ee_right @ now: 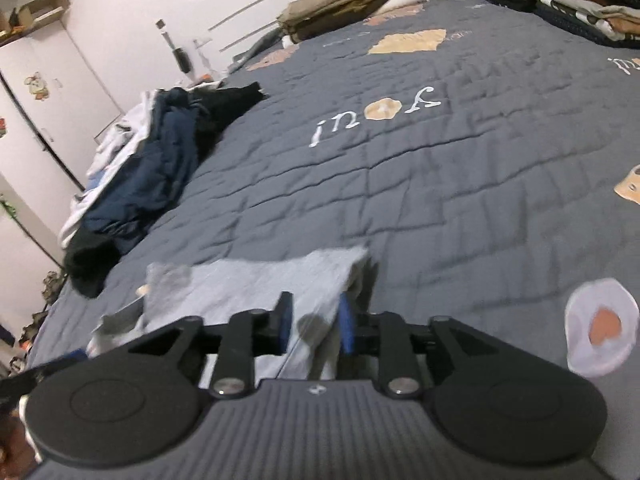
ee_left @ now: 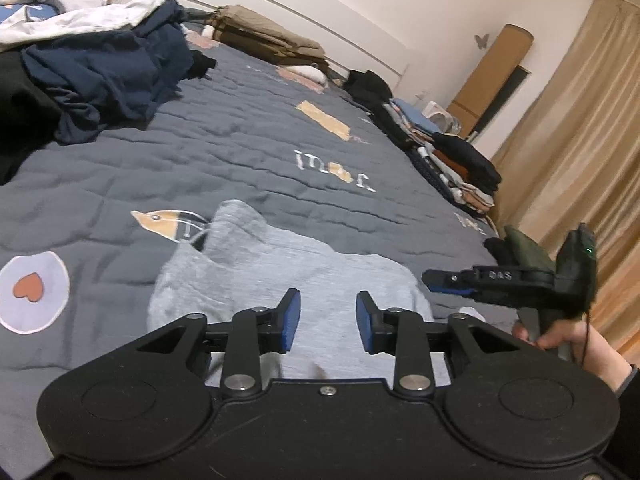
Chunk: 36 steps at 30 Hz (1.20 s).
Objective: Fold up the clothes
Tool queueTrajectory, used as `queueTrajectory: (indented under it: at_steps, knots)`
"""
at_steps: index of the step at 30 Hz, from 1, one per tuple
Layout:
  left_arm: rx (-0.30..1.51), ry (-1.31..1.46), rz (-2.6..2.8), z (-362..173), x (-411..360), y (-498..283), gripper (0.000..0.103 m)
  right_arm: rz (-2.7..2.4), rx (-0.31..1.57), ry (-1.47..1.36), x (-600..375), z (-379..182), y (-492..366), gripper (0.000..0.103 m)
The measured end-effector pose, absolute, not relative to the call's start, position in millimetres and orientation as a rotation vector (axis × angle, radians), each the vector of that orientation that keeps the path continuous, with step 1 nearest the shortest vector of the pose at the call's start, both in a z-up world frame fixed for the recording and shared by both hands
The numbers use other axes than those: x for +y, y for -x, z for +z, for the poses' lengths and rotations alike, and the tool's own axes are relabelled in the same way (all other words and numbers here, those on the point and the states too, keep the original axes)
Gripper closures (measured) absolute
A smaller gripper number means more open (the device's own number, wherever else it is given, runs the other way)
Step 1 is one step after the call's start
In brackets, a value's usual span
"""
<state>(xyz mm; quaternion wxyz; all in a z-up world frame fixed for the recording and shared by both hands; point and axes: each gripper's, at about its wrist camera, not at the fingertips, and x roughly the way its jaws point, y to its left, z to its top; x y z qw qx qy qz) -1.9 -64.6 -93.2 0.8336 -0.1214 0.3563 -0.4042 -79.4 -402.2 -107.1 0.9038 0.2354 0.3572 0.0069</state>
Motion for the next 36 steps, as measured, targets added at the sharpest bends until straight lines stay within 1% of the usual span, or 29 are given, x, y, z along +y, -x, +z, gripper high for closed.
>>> queueTrajectory:
  at_steps: [2, 5, 9, 14, 17, 19, 20, 21, 28, 30, 31, 33, 34, 36]
  knots:
    - [0.752, 0.245, -0.883, -91, -70, 10, 0.070, 0.025, 0.733, -0.496, -395, -106, 102, 0.068]
    - [0.744, 0.234, -0.916, -87, -74, 20, 0.068, 0.033, 0.742, -0.500, -383, -107, 137, 0.065]
    - [0.735, 0.220, -0.941, -82, -77, 32, 0.067, 0.033, 0.774, -0.507, -370, -119, 172, 0.062]
    - [0.716, 0.214, -0.956, -78, -78, 45, 0.066, 0.020, 0.859, -0.509, -361, -139, 191, 0.062]
    - [0.704, 0.210, -0.963, -75, -79, 52, 0.066, 0.020, 0.879, -0.607, -361, -151, 204, 0.062]
    - [0.697, 0.206, -0.965, -74, -79, 55, 0.065, 0.033, 0.876, -0.710, -364, -157, 213, 0.071]
    - [0.695, 0.204, -0.965, -73, -79, 55, 0.063, 0.029, 0.868, -0.748, -365, -157, 216, 0.092]
    - [0.694, 0.203, -0.965, -74, -80, 56, 0.063, 0.024, 0.859, -0.775, -366, -155, 220, 0.102]
    - [0.690, 0.211, -0.955, -72, -76, 52, 0.062, 0.072, 0.816, -0.868, -358, -133, 251, 0.103]
    - [0.688, 0.215, -0.955, -71, -75, 51, 0.062, 0.049, 0.853, -0.824, -355, -131, 251, 0.103]
    - [0.687, 0.215, -0.955, -71, -75, 51, 0.062, 0.042, 0.901, -0.790, -353, -136, 247, 0.103]
    - [0.682, 0.216, -0.953, -70, -74, 50, 0.062, -0.028, 0.965, -0.718, -351, -145, 240, 0.099]
    - [0.680, 0.216, -0.953, -69, -73, 49, 0.061, -0.065, 0.979, -0.686, -351, -148, 239, 0.099]
    - [0.676, 0.216, -0.951, -69, -72, 48, 0.060, -0.090, 0.935, -0.667, -353, -143, 241, 0.099]
